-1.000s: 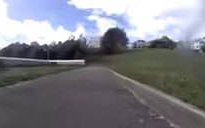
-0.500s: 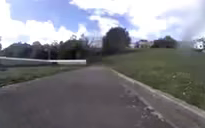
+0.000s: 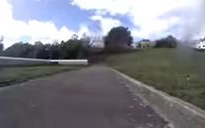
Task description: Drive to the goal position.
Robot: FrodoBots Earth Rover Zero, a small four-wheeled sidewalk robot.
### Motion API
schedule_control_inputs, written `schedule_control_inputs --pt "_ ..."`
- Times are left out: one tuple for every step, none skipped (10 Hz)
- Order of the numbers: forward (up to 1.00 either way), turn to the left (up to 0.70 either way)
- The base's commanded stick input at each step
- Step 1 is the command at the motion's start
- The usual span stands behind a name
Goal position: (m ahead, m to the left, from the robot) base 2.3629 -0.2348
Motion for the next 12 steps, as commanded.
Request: schedule_control_inputs --pt "1.0 0.0" --pt "1.0 0.0" --pt "1.0 0.0" --pt "1.0 0.0" --pt "1.0 0.0" --pt "1.0 0.0" --pt "1.0 0.0" --pt "1.0 0.0" --pt "1.0 0.0" --pt "1.0 -0.08" --pt "1.0 -0.28" --pt "1.0 -0.4"
